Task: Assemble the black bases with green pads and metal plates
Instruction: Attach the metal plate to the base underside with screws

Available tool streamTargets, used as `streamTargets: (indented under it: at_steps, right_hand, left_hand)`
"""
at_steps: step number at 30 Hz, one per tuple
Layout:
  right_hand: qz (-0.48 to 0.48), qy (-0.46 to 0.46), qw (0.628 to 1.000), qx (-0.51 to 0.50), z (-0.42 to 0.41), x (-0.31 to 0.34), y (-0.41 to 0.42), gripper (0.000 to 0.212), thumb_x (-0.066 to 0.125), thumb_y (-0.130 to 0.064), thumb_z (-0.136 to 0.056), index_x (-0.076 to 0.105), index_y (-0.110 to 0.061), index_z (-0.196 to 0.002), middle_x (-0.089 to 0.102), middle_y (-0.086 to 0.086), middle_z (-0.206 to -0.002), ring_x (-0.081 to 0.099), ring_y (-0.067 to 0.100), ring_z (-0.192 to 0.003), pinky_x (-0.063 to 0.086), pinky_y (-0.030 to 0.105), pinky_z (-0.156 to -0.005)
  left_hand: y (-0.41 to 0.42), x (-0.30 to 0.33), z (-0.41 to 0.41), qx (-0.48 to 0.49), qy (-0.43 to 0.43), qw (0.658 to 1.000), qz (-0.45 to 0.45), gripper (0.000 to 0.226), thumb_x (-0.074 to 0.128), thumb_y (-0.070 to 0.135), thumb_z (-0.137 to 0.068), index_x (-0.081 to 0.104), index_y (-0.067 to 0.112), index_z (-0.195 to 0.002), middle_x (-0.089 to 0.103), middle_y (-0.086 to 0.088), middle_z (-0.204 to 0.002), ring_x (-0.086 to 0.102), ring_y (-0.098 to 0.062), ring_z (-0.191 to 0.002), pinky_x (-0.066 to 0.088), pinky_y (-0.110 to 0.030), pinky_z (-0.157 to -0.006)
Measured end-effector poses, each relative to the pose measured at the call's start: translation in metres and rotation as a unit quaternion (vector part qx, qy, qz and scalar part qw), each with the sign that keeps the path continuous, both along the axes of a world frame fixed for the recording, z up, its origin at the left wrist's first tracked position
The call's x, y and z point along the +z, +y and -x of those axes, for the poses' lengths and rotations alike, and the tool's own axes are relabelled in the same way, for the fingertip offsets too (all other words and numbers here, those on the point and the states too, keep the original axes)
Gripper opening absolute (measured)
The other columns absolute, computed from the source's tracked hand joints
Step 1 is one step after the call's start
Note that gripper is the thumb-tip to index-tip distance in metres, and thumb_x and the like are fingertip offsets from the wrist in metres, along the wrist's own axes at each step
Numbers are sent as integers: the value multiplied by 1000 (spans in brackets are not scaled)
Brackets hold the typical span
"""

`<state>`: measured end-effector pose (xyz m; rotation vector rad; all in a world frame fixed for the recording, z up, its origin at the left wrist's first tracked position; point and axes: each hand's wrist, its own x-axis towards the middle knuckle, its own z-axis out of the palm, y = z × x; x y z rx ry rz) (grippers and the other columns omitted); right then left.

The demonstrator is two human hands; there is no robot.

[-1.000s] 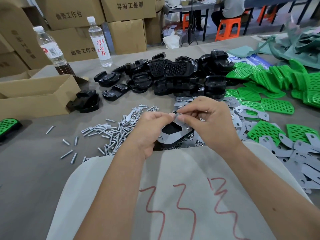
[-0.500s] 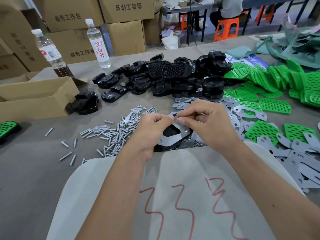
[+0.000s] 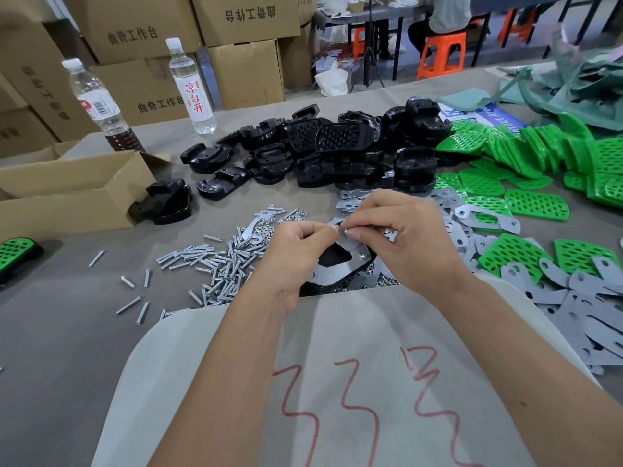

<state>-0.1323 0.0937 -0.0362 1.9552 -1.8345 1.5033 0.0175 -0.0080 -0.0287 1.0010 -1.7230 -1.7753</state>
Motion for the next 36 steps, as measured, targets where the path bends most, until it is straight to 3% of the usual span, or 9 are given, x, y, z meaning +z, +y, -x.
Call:
streamTargets:
  at_steps: [6,11,14,19,23,26,28,31,36]
  right_hand:
    - [-2,-26,1000,-6,1,-2,1,5,82,-8,-88,82,-12,-89,67,0,-81,63,19,-74,53,39,-68]
    - [36,-50,997,-45,-5,-3,-2,18,89,-22,-82,76,-10,-75,62,-1,-71,57,18,-67,49,39,-61]
    - [40,-80,995,-47,-6,-5,-2,16,89,-21,-81,77,-11,-79,63,2,-74,57,22,-69,49,42,-62]
    - [3,-93,996,-1,-4,-9,-2,17,85,-9,-85,83,-16,-100,65,4,-84,63,25,-76,53,44,-66]
    - [15,-103,994,-18,-2,-13,-5,8,84,-6,-85,82,-10,-92,66,3,-81,63,22,-73,54,46,-65]
    - [22,-116,992,-43,-2,-14,-7,11,90,-16,-81,79,-13,-81,65,0,-77,60,21,-68,52,47,-63]
    - [16,-132,991,-25,-1,-15,-6,12,89,-17,-81,80,-14,-88,64,0,-80,60,21,-70,53,46,-64]
    - [3,-148,989,5,-1,-14,-6,23,82,-11,-86,82,-24,-104,65,1,-86,63,24,-78,56,46,-69]
    - [-6,-151,988,-7,3,-18,-8,22,81,-3,-87,83,-22,-98,67,-1,-86,65,21,-77,55,45,-67]
  left_hand:
    - [-1,3,-6,-18,28,999,-17,24,67,16,-99,74,-4,-109,71,-33,-113,65,-31,-91,50,-45,-89]
    - [1,3,-2,-8,52,998,-36,17,66,13,-98,75,0,-105,74,-23,-98,66,-29,-88,52,-39,-83]
    - [1,2,-1,2,67,997,-46,15,68,11,-97,76,1,-104,74,-19,-96,67,-27,-85,55,-33,-76]
    - [1,0,0,30,82,995,-39,15,71,9,-94,78,2,-105,78,-18,-103,72,-23,-90,58,-37,-88]
    - [4,-2,3,61,84,994,-30,16,76,9,-90,80,7,-105,78,-18,-103,71,-23,-91,56,-46,-98]
    - [6,-2,5,70,87,994,-23,13,77,8,-89,80,7,-102,79,-18,-100,70,-23,-89,55,-48,-99]
    - [5,-3,5,76,90,993,-23,12,77,8,-89,80,6,-101,79,-15,-97,72,-22,-88,57,-45,-97]
    - [4,-4,4,75,93,993,-22,13,76,8,-90,81,5,-102,80,-15,-96,74,-21,-87,59,-41,-92]
    - [4,-5,5,73,82,994,-25,14,77,9,-89,81,4,-102,79,-17,-97,74,-25,-87,59,-43,-91]
